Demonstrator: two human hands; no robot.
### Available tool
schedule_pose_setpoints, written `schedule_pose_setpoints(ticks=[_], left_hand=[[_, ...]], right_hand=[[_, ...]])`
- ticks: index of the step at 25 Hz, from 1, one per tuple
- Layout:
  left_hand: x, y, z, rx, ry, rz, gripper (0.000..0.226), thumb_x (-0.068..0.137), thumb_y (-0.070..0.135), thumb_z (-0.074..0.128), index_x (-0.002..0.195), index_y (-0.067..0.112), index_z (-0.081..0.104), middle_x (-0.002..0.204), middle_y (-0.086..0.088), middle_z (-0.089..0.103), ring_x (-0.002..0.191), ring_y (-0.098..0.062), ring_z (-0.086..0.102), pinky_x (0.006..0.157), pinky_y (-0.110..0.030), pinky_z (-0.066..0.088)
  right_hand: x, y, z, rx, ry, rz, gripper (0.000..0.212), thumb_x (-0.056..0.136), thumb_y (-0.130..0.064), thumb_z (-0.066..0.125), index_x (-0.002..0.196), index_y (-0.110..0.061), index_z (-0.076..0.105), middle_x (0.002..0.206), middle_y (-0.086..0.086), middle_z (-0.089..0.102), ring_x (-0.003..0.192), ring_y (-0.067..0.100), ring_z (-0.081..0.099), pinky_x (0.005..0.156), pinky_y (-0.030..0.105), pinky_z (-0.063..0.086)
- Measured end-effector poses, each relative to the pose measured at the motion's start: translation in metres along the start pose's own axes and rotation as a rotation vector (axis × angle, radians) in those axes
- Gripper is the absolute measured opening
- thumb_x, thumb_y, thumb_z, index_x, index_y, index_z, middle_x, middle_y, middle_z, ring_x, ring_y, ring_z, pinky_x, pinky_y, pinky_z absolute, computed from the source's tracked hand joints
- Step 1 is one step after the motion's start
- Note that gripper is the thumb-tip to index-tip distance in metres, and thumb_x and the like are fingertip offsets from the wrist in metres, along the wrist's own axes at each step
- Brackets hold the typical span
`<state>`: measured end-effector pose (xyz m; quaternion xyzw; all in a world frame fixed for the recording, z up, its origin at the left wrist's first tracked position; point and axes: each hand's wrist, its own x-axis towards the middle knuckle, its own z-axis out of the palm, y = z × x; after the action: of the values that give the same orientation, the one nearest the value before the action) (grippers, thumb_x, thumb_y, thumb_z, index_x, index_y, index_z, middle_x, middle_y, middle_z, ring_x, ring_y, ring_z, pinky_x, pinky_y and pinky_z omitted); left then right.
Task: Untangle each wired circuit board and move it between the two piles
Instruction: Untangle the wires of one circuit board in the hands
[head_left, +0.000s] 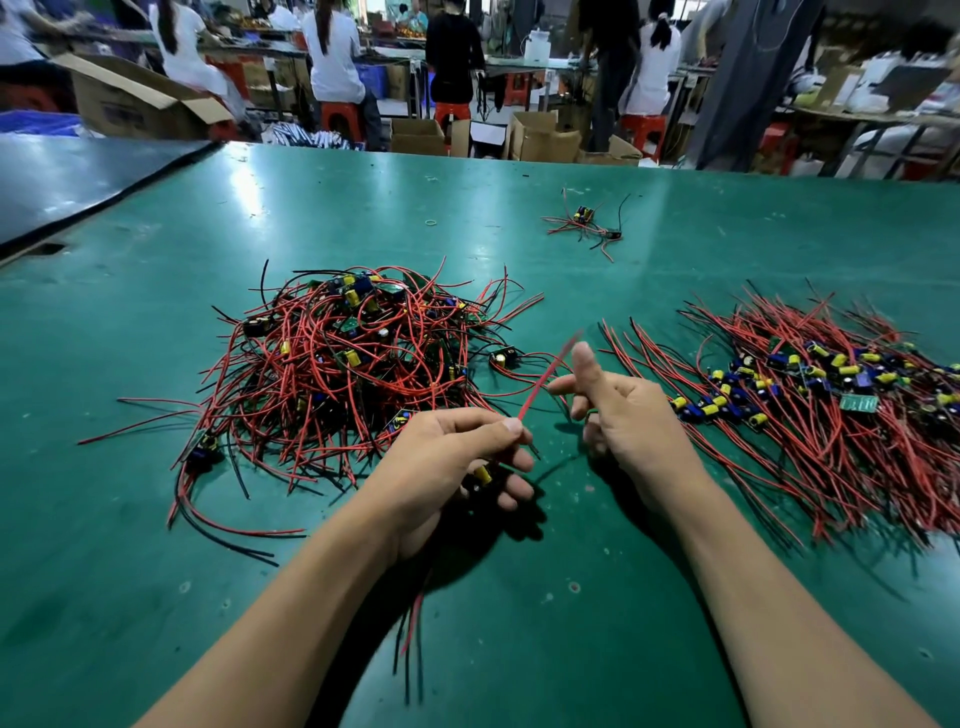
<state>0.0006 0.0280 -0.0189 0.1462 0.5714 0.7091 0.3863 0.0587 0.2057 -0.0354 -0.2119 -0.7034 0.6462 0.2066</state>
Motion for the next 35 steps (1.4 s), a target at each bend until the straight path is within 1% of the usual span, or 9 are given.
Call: schedule_pose_setpoints(ticks=[5,10,14,18,22,26,29,31,35], left_hand=[[0.0,0.005,0.001,-0.078,0.12,0.154,0.015,0.095,0.015,0.058,0.094,0.002,0.066,0.085,-0.016,0.075,0.071,-0.025,0.073,0.061,-0.03,0.061],[0.003,0.016,-0.004,-0.222,0.273,0.359,0.011,0.098,0.014,0.052,0.098,0.006,0.06,0.093,-0.015,0.075,0.09,-0.026,0.073,0.079,-0.036,0.06],[0.005,0.015,-0.005,-0.272,0.37,0.34,0.008,0.099,0.017,0.053,0.094,0.012,0.055,0.093,-0.011,0.076,0.086,-0.023,0.074,0.072,-0.034,0.06],[0.006,0.013,-0.005,-0.32,0.326,0.283,0.011,0.099,0.021,0.054,0.09,0.015,0.052,0.098,-0.01,0.076,0.08,-0.023,0.073,0.065,-0.034,0.06],[0.004,0.015,-0.01,-0.408,0.175,0.276,0.006,0.084,0.015,0.066,0.087,0.016,0.061,0.096,-0.009,0.076,0.082,-0.023,0.073,0.074,-0.032,0.058],[0.003,0.009,-0.007,-0.346,-0.015,0.121,0.023,0.075,0.003,0.065,0.097,0.01,0.067,0.09,-0.01,0.074,0.074,-0.022,0.072,0.067,-0.027,0.06],[0.001,0.008,-0.005,-0.245,-0.095,-0.042,0.027,0.089,0.028,0.06,0.105,0.007,0.063,0.083,-0.011,0.07,0.061,-0.017,0.065,0.059,-0.026,0.057],[0.002,0.006,-0.007,-0.168,-0.13,-0.088,0.048,0.085,0.041,0.062,0.112,0.002,0.061,0.087,-0.013,0.068,0.06,-0.017,0.064,0.058,-0.026,0.056],[0.002,-0.001,-0.006,-0.124,-0.141,-0.053,0.026,0.072,0.017,0.073,0.092,0.005,0.064,0.081,-0.013,0.071,0.064,-0.022,0.07,0.064,-0.029,0.06]], right_hand=[[-0.003,0.004,0.007,-0.155,-0.117,-0.062,0.052,0.099,-0.051,0.056,0.066,-0.014,0.072,0.051,-0.006,0.048,0.041,0.008,0.038,0.044,0.021,0.032],[-0.017,0.005,0.024,-0.444,-0.338,-0.253,0.023,0.074,-0.05,0.078,0.081,-0.028,0.074,0.063,-0.014,0.062,0.055,-0.002,0.051,0.057,0.019,0.041],[-0.023,0.003,0.035,-0.672,-0.29,-0.519,0.052,0.065,-0.07,0.073,0.096,-0.028,0.074,0.081,-0.014,0.066,0.072,0.004,0.059,0.066,0.026,0.049],[-0.027,0.001,0.043,-0.475,-0.128,-0.669,0.033,0.089,-0.054,0.065,0.085,-0.022,0.07,0.07,-0.017,0.059,0.06,0.001,0.051,0.059,0.018,0.038],[-0.025,-0.013,0.04,0.073,-0.065,-0.28,0.032,0.095,-0.035,0.064,0.068,-0.019,0.066,0.057,-0.003,0.052,0.047,0.007,0.041,0.045,0.019,0.029],[-0.022,-0.026,0.025,0.591,-0.34,0.235,0.024,0.075,-0.036,0.07,0.063,-0.017,0.06,0.046,-0.006,0.039,0.032,0.002,0.028,0.039,0.016,0.013],[-0.026,-0.026,0.017,0.483,-0.508,0.328,0.023,0.075,-0.03,0.072,0.057,-0.017,0.066,0.043,-0.008,0.042,0.033,0.003,0.032,0.034,0.013,0.022],[-0.026,-0.02,0.014,0.312,-0.529,0.335,0.026,0.074,-0.034,0.077,0.06,-0.019,0.062,0.053,0.001,0.043,0.049,0.018,0.027,0.05,0.026,0.015],[-0.02,-0.011,0.018,0.251,-0.419,0.257,0.02,0.076,-0.032,0.078,0.072,-0.021,0.062,0.067,0.008,0.047,0.055,0.018,0.039,0.055,0.024,0.034]])
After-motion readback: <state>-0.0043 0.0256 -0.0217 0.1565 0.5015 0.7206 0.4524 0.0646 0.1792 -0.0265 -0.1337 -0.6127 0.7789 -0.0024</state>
